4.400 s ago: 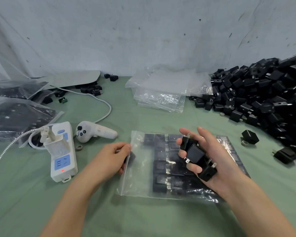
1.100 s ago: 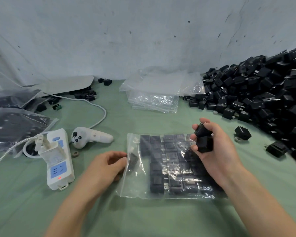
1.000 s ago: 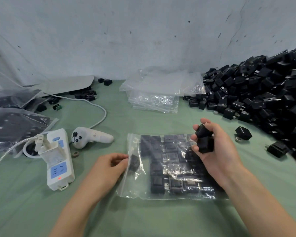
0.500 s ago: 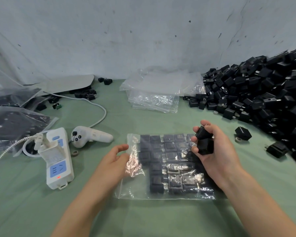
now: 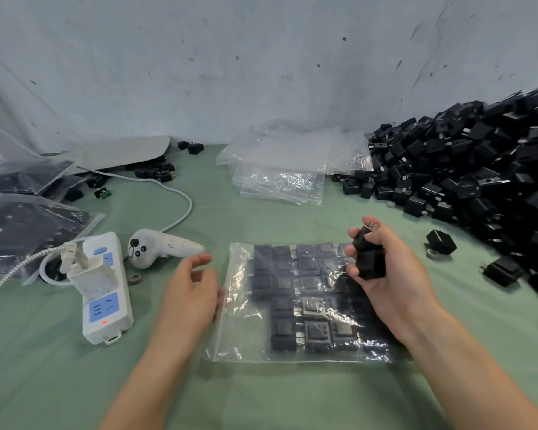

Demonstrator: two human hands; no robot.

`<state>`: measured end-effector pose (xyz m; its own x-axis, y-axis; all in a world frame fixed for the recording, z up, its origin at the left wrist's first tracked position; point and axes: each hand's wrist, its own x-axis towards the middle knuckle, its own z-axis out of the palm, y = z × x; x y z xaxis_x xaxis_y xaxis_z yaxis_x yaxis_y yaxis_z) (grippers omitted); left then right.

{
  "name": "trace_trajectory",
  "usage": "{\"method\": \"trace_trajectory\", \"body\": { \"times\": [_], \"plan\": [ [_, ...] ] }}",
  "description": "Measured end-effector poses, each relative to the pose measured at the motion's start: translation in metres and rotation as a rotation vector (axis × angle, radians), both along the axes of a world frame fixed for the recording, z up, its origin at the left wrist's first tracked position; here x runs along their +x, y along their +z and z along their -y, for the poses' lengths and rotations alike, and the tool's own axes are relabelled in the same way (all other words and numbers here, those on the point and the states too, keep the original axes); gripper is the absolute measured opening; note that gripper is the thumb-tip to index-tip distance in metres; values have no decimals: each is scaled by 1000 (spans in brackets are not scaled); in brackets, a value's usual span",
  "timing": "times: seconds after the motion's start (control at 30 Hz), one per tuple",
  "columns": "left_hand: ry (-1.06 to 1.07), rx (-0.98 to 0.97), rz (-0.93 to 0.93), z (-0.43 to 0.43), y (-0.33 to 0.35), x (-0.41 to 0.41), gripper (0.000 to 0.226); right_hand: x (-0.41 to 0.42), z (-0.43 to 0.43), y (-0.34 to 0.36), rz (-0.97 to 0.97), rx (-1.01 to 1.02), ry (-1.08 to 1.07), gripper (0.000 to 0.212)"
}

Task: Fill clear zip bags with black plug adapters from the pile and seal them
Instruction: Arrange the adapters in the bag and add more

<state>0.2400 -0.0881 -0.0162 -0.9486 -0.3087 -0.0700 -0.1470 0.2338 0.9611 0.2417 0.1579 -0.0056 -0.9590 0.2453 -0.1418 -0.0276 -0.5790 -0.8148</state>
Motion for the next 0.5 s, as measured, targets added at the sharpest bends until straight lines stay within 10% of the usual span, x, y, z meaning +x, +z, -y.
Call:
{"method": "trace_trajectory", "body": {
  "times": [0.17,0.5],
  "plan": [
    [121,-77,-241,5,10,4,23,0,8,1,-70,236,29,21],
    [-228,-145,-450,-38,23,41,16,13,36,-3,-494,1364,217,41]
  ]
}}
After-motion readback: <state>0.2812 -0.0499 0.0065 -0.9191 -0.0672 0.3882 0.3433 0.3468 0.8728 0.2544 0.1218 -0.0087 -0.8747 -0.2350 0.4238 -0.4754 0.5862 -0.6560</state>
